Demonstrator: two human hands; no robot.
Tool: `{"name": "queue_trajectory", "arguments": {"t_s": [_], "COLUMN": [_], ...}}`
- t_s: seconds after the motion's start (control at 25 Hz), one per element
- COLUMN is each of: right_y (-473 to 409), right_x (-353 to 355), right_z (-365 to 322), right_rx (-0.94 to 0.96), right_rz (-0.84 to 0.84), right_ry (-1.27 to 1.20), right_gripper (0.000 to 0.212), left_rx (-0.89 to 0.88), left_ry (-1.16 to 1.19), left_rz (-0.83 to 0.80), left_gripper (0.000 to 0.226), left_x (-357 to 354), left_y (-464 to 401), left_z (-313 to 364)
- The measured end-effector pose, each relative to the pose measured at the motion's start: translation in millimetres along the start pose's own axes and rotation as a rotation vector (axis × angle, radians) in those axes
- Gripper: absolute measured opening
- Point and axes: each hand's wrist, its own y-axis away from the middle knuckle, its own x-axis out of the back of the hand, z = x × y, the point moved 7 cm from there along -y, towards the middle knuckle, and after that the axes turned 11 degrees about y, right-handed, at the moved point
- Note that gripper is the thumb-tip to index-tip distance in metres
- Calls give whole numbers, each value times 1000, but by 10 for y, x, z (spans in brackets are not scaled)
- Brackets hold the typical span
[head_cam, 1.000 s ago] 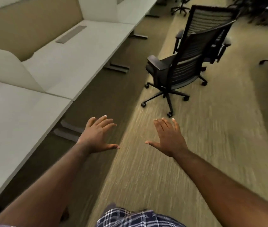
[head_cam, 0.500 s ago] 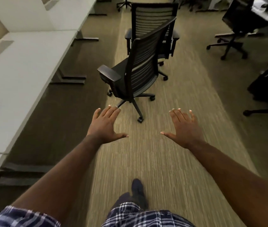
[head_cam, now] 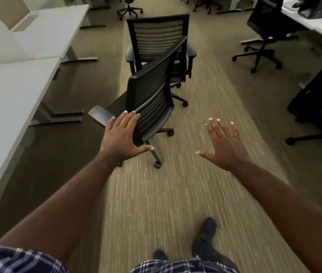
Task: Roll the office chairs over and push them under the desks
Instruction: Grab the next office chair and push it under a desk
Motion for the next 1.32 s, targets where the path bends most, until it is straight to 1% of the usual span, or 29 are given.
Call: {"name": "queue_trajectory", "arguments": {"t_s": [0.16, 0.32, 0.52, 0.76, 0.92, 1.08, 1.2, 1.32], "right_y": [-703, -1407, -2119, -3000, -3631, -4166, -4576, -4963], "right_x": [-169, -220, -230, -315, -341, -362, -430, -595], "right_z": [522, 991, 1323, 1431, 1385, 1389, 1370, 1271], "right_rx": [40, 125, 208, 307, 369, 441, 497, 624], "right_rz": [24, 47, 76, 118, 154, 172, 140, 112], "right_ry": [7, 3, -23, -60, -41, -12, -16, 32], "right_gripper": [99, 99, 97, 96, 96, 96, 97, 98], "left_rx": [52, 158, 232, 323, 410, 527, 619, 713], "left_ry": [-19, -66, -82, -79, -51, 2, 2, -28], "left_rz": [20, 30, 78, 146, 187, 123, 68, 42], "left_gripper": [115, 116, 115, 114, 110, 113, 114, 111], "left_x": [-74, -135, -112, -193, -271, -419, -532, -630], "left_y": [-799, -1404, -1978, -2554, -2914, -3171, -3273, -3315], "left_z": [85, 246, 355, 168, -129, -437, -589, -666]}}
